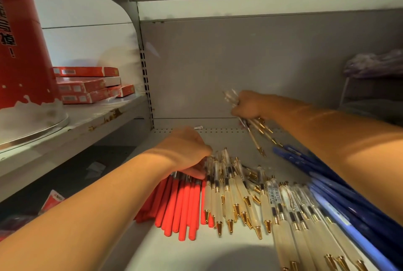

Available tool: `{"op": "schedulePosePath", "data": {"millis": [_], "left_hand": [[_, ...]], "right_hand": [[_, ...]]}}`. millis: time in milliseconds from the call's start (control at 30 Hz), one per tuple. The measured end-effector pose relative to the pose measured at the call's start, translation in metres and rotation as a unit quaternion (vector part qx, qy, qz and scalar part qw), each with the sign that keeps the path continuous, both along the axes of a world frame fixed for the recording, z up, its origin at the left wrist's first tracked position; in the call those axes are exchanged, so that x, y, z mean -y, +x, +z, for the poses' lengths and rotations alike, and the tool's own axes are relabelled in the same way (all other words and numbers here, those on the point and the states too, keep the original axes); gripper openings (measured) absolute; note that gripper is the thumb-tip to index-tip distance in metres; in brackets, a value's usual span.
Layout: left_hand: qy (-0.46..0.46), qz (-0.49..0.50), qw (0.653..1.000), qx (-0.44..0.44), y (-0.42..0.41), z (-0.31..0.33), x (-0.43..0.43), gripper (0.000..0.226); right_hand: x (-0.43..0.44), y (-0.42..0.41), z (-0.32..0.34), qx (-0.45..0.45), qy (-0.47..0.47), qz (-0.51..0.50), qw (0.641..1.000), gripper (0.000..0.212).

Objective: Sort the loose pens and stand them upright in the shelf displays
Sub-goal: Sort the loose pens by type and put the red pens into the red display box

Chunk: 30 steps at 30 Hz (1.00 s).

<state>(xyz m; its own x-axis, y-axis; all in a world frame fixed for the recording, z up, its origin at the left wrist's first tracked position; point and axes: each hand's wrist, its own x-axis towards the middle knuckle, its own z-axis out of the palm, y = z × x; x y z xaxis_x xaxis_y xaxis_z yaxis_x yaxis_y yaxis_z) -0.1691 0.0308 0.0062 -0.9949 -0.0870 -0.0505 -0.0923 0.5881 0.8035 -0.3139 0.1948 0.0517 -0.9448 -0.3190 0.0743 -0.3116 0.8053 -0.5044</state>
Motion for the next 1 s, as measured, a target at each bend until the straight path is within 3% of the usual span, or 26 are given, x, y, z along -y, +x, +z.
{"op": "schedulePosePath", "data": {"millis": [100, 200, 333, 467, 567, 667, 833, 933, 1000], "left_hand": [[-0.026, 0.008, 0.999, -0.047, 0.000, 0.004, -0.006, 0.021], [0.013, 0.005, 0.998, -0.063, 0.005, 0.010, -0.018, 0.017], [0.128, -0.044, 0.991, -0.011, 0.012, 0.014, -0.044, 0.027], [0.173, -0.101, 0.979, 0.031, 0.021, 0.016, -0.059, 0.017], [0.227, -0.115, 0.965, 0.060, 0.027, 0.019, -0.060, 0.018], [0.242, -0.133, 0.958, 0.080, 0.031, 0.020, -0.063, 0.015], [0.169, -0.104, 0.978, 0.068, 0.038, 0.016, -0.062, 0.011], [0.093, -0.052, 0.994, 0.018, 0.036, 0.013, -0.062, 0.017], [0.035, -0.040, 0.999, 0.005, 0.033, 0.011, -0.063, 0.023]], "right_hand": [[-0.020, 0.012, 0.015, -0.011, -0.080, -0.018, 0.997, 0.011], [-0.029, 0.036, 0.016, 0.062, -0.155, -0.029, 0.986, 0.009], [-0.029, 0.074, 0.001, 0.167, -0.239, -0.029, 0.956, 0.008], [-0.034, 0.101, -0.009, 0.207, -0.318, -0.037, 0.924, 0.009], [-0.041, 0.116, -0.010, 0.258, -0.407, -0.038, 0.875, 0.013], [-0.040, 0.127, -0.017, 0.292, -0.425, -0.041, 0.856, 0.015], [-0.035, 0.142, -0.031, 0.260, -0.412, -0.083, 0.869, 0.017], [-0.035, 0.149, -0.040, 0.249, -0.364, -0.089, 0.893, 0.036], [-0.037, 0.155, -0.045, 0.239, -0.339, -0.069, 0.907, 0.037]]}}
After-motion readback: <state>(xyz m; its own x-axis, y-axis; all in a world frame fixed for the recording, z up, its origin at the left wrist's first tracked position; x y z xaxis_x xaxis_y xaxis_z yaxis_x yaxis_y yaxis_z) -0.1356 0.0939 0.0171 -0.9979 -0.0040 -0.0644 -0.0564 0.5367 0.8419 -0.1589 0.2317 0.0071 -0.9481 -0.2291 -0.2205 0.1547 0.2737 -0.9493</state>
